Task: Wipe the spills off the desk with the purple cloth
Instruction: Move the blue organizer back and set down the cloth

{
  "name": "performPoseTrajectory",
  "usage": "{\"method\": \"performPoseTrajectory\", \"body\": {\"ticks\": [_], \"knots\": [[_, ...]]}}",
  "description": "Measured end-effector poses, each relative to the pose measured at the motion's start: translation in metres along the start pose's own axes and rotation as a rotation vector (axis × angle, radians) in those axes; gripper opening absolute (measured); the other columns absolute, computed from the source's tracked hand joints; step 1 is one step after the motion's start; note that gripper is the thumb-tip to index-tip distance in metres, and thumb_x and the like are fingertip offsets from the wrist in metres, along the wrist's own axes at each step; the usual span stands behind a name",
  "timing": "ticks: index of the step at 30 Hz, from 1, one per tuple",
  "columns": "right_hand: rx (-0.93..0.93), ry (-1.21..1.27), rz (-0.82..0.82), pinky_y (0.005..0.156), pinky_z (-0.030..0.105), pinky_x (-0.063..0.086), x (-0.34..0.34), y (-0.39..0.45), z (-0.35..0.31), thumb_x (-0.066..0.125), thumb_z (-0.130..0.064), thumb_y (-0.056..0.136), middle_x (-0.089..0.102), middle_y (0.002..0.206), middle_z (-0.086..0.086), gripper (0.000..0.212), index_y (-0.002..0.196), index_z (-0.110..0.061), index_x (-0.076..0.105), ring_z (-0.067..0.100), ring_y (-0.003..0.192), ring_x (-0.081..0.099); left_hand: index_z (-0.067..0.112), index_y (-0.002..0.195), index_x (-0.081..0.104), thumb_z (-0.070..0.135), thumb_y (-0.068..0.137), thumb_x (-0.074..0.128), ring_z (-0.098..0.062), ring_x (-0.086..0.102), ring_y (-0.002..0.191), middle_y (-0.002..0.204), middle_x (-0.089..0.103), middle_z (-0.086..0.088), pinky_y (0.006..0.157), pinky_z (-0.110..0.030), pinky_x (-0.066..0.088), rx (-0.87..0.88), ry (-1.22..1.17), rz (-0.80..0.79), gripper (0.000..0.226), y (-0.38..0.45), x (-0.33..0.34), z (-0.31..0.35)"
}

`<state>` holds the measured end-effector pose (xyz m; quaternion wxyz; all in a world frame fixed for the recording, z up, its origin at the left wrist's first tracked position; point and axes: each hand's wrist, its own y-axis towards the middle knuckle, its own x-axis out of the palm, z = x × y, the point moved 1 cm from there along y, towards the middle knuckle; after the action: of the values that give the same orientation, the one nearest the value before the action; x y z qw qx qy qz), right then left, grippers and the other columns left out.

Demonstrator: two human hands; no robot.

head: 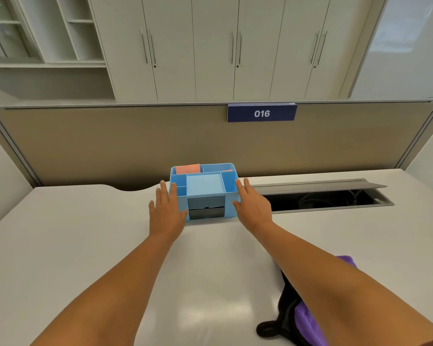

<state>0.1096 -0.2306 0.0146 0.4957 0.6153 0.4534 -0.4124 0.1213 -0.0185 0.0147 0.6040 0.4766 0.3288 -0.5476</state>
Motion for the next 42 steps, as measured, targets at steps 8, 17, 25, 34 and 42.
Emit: {"method": "performPoseTrajectory", "body": {"ticks": [8,17,25,34,42], "knots": [[0.032,0.018,-0.107,0.118,0.048,0.009,0.013,-0.019,-0.009,0.036,-0.036,0.099,-0.002,0.161,0.003,0.068,0.15,-0.015,-0.003,0.023,0.148,0.003,0.016,0.145,-0.015,0.047,0.094,0.032,-0.021,-0.014,0.145,0.158,-0.015,-0.004,0.116,-0.048,-0.007,0.127,0.176,-0.096,0.076,-0.021,0.021,0.012],[0.002,0.091,-0.1,0.118,0.048,0.01,-0.003,-0.031,-0.009,0.038,-0.034,0.099,-0.001,0.161,0.004,0.065,0.151,-0.018,0.002,0.024,0.148,0.004,0.018,0.146,-0.012,0.047,0.094,0.032,-0.022,-0.013,0.145,0.158,-0.014,-0.005,0.116,-0.049,-0.006,0.135,0.208,-0.114,0.074,-0.036,0.004,0.018],[0.027,0.152,-0.138,0.119,0.043,0.006,-0.011,-0.107,-0.017,0.035,-0.037,0.1,0.003,0.161,0.004,0.057,0.15,-0.02,0.012,0.023,0.148,0.004,0.02,0.147,-0.008,0.048,0.094,0.031,-0.024,-0.011,0.146,0.158,-0.014,-0.006,0.116,-0.049,-0.005,0.089,0.219,-0.242,0.071,-0.117,-0.005,0.023],[0.145,0.27,-0.189,0.12,0.04,0.01,-0.025,-0.255,-0.032,0.038,-0.035,0.099,0.01,0.16,0.004,0.053,0.147,-0.02,0.025,0.02,0.147,0.013,0.017,0.146,0.015,0.029,0.096,0.037,-0.017,0.012,0.145,0.157,0.018,-0.003,0.119,-0.039,0.006,0.153,-0.074,-0.203,0.056,-0.248,-0.026,0.026],[0.286,0.377,-0.15,0.114,0.03,0.026,-0.044,-0.368,-0.038,0.042,-0.031,0.098,0.02,0.158,-0.003,0.047,0.143,-0.024,0.034,0.017,0.14,0.033,0.016,0.136,0.038,0.02,0.091,0.046,-0.02,0.038,0.132,0.141,0.046,-0.002,0.107,-0.033,0.033,0.053,-0.368,-0.227,0.046,-0.339,-0.035,0.02]]}}
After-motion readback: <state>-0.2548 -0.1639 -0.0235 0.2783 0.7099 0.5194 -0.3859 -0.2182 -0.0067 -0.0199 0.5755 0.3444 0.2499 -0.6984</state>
